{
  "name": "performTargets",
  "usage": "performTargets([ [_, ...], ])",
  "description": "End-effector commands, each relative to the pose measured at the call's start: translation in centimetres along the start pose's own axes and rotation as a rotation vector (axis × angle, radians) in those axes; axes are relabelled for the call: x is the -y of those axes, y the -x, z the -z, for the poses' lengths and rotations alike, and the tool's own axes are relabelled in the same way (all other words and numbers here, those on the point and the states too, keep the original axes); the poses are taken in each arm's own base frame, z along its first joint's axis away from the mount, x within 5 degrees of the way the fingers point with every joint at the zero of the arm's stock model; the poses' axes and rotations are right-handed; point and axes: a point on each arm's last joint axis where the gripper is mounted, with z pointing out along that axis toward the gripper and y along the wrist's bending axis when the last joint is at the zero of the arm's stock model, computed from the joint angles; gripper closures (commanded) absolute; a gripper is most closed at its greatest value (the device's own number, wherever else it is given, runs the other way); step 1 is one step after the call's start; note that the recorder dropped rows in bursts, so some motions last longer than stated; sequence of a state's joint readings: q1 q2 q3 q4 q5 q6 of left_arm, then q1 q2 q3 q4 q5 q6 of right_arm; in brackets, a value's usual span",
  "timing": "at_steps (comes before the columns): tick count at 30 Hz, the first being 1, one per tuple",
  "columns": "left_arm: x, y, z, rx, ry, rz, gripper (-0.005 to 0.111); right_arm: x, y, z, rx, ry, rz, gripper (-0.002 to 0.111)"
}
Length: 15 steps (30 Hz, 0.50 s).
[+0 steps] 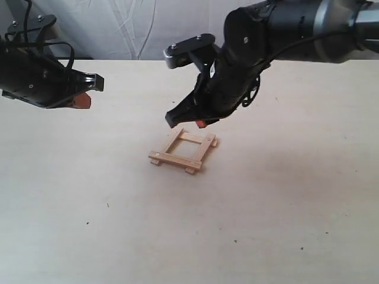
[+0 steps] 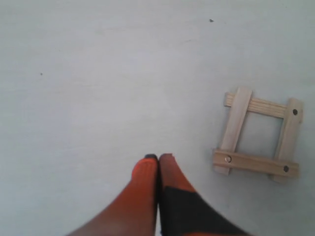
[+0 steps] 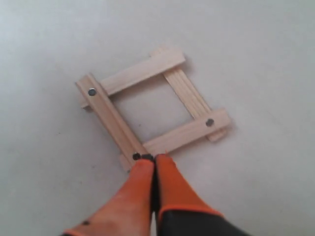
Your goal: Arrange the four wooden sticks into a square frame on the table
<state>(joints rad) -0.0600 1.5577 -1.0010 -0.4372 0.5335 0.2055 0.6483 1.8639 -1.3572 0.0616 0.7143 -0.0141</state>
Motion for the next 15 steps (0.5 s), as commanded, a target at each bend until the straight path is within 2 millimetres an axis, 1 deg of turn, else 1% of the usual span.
performTargets([
  [1, 1.4, -0.4, 0.8, -0.012, -0.051, -0.07, 0.107, 2.2, -1.9, 2.3, -0.018, -0.03, -0.147, 0.108],
  [3, 2.7, -0.6, 1.7, 0.001, -0.065, -0.14, 0.107, 3.2, -3.2, 3.5, -0.005, -0.044, -0.197, 0.108],
  [6, 4.7, -1.0, 3.6, 0.04, -0.08, -0.255, 0.107, 5.1, -6.4, 5.2, 0.005, -0.073, -0.26, 0.108],
  [7, 5.3, -1.2, 4.3, 0.058, -0.085, -0.292, 0.107, 5.8, -7.6, 6.2, 0.022, -0.086, -0.288, 0.108],
  [10, 6.5, -2.0, 6.7, 0.131, -0.106, -0.357, 0.107, 7.1, -10.3, 8.8, 0.074, -0.121, -0.345, 0.108],
  [12, 6.7, -2.8, 8.1, 0.187, -0.115, -0.374, 0.107, 7.3, -11.9, 10.7, 0.12, -0.154, -0.342, 0.108],
  [15, 6.1, -4.6, 10.3, 0.292, -0.117, -0.37, 0.107, 6.7, -14.1, 13.8, 0.234, -0.199, -0.293, 0.108],
])
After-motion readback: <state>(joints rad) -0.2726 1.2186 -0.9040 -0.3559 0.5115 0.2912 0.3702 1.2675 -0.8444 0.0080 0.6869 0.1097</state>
